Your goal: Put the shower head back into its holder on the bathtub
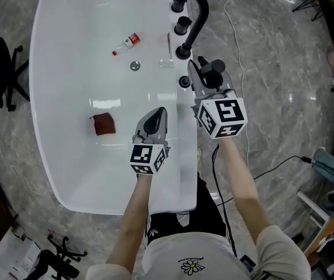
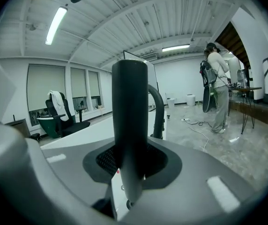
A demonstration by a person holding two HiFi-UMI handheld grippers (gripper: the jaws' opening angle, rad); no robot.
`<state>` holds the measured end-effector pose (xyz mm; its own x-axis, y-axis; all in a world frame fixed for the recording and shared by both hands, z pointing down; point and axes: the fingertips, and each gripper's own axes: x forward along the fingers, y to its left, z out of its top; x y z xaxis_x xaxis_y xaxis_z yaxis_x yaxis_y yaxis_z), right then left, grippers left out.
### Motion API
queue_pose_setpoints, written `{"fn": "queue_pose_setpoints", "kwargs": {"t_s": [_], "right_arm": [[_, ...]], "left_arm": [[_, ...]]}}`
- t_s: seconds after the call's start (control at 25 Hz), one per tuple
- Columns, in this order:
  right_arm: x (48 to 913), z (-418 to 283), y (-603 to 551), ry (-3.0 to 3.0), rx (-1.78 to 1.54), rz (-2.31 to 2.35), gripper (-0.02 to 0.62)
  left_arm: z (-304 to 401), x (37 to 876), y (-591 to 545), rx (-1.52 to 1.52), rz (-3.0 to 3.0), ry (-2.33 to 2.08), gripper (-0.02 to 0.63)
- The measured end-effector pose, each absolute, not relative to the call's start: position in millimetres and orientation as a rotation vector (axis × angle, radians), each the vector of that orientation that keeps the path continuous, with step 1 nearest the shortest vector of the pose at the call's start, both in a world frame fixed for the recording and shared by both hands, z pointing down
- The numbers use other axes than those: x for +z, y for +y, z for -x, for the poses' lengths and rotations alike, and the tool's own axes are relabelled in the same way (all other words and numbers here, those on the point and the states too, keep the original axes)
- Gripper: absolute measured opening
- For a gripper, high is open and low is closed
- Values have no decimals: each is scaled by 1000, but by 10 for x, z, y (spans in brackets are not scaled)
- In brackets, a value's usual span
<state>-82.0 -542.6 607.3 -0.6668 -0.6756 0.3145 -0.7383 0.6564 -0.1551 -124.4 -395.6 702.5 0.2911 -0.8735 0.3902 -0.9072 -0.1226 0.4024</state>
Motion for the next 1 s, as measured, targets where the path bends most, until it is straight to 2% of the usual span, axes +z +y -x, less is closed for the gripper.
{"fn": "queue_pose_setpoints", "kwargs": {"t_s": [0.6, 0.72, 0.84, 0.96, 1.0], "right_arm": [[6945, 1038, -5254, -2510, 345, -988, 106], [6858, 1033, -5258, -2494, 393, -1025, 112], [6568, 1052, -5179, -2533, 367, -1060, 212], [6201, 910, -5045, -2553, 394, -1116, 218], [6049, 819, -4980, -2559, 408, -1142, 202]], "left_arm": [[1352, 7181, -3947, 12, -1915, -1603, -2], [1301, 7071, -3915, -1, -1932, -1588, -2], [1314, 6920, -3865, 6, -1957, -1592, -2], [1360, 6655, -3793, -70, -1935, -1613, -2], [1375, 6510, -3774, -125, -1923, -1621, -2]]}}
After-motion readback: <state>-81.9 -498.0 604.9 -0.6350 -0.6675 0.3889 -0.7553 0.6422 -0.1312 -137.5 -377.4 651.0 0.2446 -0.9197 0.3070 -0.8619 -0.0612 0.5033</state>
